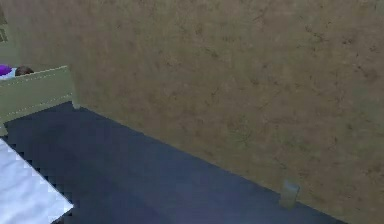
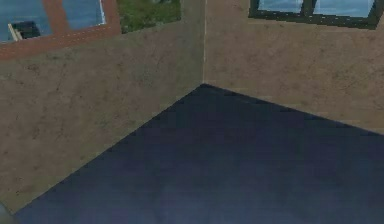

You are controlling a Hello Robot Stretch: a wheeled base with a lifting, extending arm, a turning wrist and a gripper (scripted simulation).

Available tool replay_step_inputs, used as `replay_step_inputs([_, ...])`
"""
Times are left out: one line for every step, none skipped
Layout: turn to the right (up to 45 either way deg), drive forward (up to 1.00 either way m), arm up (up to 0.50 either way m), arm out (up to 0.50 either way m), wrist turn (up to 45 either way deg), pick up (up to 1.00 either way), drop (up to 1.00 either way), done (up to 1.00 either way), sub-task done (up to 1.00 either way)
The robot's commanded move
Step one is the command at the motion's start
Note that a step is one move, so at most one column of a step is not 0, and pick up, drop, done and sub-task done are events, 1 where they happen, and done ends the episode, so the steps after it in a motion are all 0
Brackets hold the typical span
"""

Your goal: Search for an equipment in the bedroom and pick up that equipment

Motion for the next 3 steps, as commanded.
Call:
replay_step_inputs([45.0,0.0,0.0,0.0,0.0,0.0,0.0,0.0,0.0])
replay_step_inputs([33.0,0.0,0.0,0.0,0.0,0.0,0.0,0.0,0.0])
replay_step_inputs([0.0,0.15,0.0,0.0,0.0,0.0,0.0,0.0,0.0])
